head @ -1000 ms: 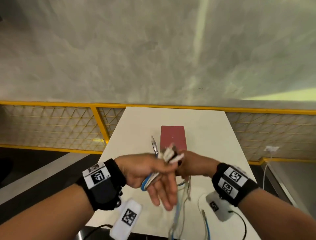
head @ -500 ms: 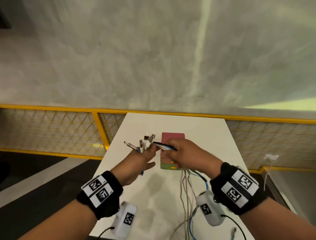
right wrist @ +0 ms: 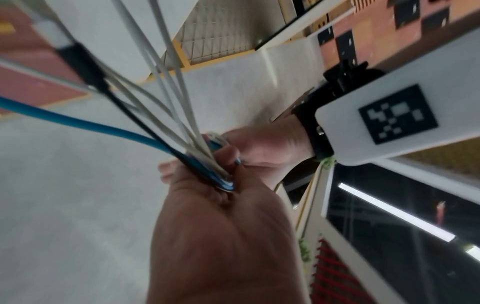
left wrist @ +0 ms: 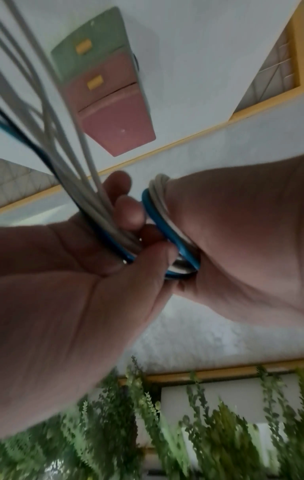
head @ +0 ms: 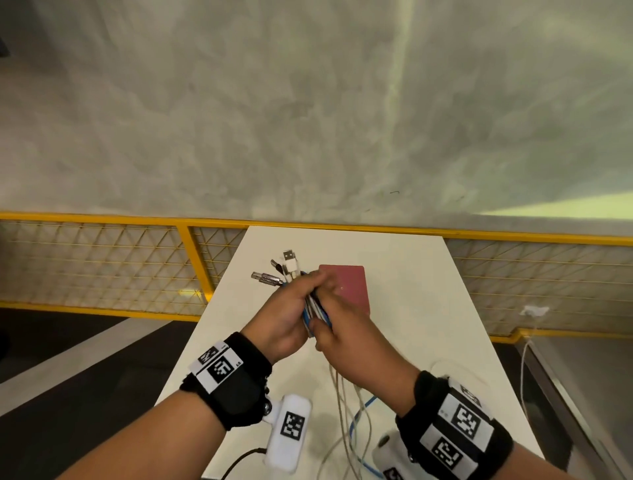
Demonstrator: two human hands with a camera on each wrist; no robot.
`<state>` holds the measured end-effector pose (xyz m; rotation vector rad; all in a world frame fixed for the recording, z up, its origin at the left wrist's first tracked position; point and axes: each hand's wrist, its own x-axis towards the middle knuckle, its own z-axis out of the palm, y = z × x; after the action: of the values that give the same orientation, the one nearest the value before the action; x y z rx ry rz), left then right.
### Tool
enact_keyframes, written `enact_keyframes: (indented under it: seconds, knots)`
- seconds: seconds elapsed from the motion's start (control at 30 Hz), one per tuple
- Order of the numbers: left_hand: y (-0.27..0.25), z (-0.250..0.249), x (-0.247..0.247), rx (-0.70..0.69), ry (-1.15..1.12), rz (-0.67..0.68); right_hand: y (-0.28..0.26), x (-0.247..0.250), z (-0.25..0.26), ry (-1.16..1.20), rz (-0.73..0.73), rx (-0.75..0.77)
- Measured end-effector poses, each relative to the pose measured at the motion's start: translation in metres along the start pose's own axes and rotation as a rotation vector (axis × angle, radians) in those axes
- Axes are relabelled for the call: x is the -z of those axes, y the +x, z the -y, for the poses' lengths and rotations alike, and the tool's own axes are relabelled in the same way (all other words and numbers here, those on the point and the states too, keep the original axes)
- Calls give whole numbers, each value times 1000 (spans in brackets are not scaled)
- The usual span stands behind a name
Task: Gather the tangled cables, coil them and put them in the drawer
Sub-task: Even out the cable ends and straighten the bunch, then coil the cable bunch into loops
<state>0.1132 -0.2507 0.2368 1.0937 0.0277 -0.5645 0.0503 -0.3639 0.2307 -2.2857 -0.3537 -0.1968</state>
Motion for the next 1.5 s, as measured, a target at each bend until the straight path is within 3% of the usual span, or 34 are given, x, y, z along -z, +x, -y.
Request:
enact_keyframes:
  seconds: [0.13, 0.3, 0.37, 0.5, 0.6, 0.7, 0.8, 0.9, 0.97, 1.03, 1.07, 1.1, 1.17, 1.3, 1.4, 1.5]
  knots:
    - [-3, -2, -6, -119, -81, 57, -6, 0, -2, 500, -92, -187]
    - [-8, 5, -11, -170, -146, 74, -6, 5, -12, 613, -63, -287]
    - [-8, -1, -10, -191, -195, 79, -12, 1, -18, 646, 33, -335]
    - [-22, -28, -13, -203, -246, 143, -28, -15, -31, 619, 388, -378]
    - [-41, -32, -11, -80, -75, 392, -27, -12, -38, 560, 553, -394]
    - [-53, -25, 5, 184, 84, 637, -11, 5, -44, 274, 628, -365]
    - [-59, -11, 21, 390, 388, 684, 5, 23, -42, 7, 675, -285]
    - [-63, 3, 19, 554, 771, 649, 16, 32, -28, -168, 705, -241]
    - [-57, 19, 20, 501, 1048, 576, 19, 32, -22, -247, 688, -209]
    - [-49, 30, 28, 215, 1318, 504, 20, 33, -20, -211, 633, -233]
    - [-47, 31, 29, 53, 1349, 472, 20, 33, -21, -145, 593, -245]
    - [-46, 30, 29, -80, 1286, 437, 18, 34, -20, -49, 549, -263]
    - [-44, 29, 28, -203, 1048, 361, 15, 35, -19, 182, 479, -314]
    - [-41, 23, 27, -185, 538, 211, 8, 37, -16, 705, 327, -379]
    - [-40, 17, 16, -191, 345, 174, 1, 28, -10, 722, 253, -276]
    - [-36, 18, 3, -158, 177, 114, -4, 22, 0, 488, 190, -144]
